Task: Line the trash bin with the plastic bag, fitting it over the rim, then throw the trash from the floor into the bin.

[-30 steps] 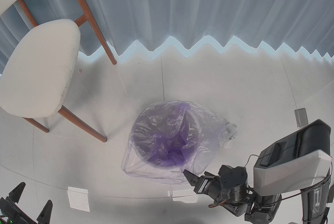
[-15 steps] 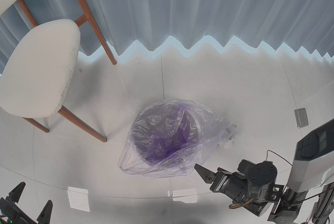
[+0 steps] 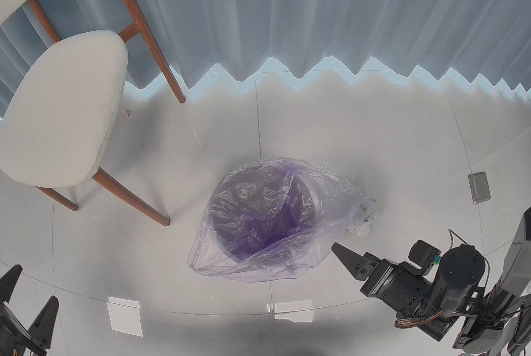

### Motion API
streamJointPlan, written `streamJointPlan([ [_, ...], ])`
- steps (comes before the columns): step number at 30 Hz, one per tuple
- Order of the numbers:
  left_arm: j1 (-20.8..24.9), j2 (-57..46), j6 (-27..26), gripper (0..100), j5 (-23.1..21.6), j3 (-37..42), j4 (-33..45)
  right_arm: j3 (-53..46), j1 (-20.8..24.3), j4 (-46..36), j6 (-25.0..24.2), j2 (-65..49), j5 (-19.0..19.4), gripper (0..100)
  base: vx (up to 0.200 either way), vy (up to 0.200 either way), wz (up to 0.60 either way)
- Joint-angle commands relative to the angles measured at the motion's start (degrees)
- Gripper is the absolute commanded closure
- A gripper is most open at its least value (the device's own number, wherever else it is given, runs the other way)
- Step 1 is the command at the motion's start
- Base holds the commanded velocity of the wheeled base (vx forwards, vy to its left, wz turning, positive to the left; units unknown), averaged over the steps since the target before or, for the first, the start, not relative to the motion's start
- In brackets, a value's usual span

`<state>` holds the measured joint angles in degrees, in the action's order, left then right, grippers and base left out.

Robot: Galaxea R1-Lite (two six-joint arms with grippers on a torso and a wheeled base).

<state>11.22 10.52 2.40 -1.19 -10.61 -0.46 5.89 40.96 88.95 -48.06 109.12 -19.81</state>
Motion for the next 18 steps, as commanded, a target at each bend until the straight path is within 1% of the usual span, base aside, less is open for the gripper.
streamJointPlan([
  [1,14.62,19.98,1.82,0,-2.76,-11.89,-0.33,-2.64,0.52,1.05,-1.25,-0.66,-0.05,0,0.0,0.0,0.0],
  [2,17.17,22.7,3.14,0,-3.64,-12.51,-0.42,-2.46,0.7,1.05,-1.6,-0.66,-0.05,0,0.0,0.0,0.0],
  [4,19.72,26.13,4.63,0,-5.13,-13.12,-0.5,-2.37,1.4,1.05,-1.78,-0.66,-0.14,0,0.0,0.0,0.0],
  [6,21.3,31.67,4.45,0,-7.68,-13.56,-0.94,-2.55,1.93,1.05,-1.87,-0.75,-0.23,0,0.0,0.0,0.0],
  [9,21.3,38.52,4.01,0,-10.93,-14.0,-3.49,-2.81,1.93,1.05,-2.04,-1.01,-0.23,0,0.0,0.0,0.0],
  [11,20.95,46.34,3.84,0,-13.04,-14.71,-8.5,-2.99,1.93,1.05,-2.39,-1.19,-0.32,0,0.0,0.0,0.0],
  [14,21.22,55.49,4.01,0,-14.19,-16.29,-14.57,-3.25,1.93,1.05,-2.57,-1.19,-0.67,0,0.0,0.0,0.0],
  [16,21.57,60.32,4.01,0,-15.33,-18.31,-15.09,-3.34,1.93,1.05,-2.66,-1.1,-0.76,0,0.0,0.0,0.0],
  [18,21.83,62.96,3.84,0,-15.42,-18.84,-15.09,-3.34,1.93,1.05,-2.92,-1.01,-0.84,0,0.0,0.0,0.0],
])
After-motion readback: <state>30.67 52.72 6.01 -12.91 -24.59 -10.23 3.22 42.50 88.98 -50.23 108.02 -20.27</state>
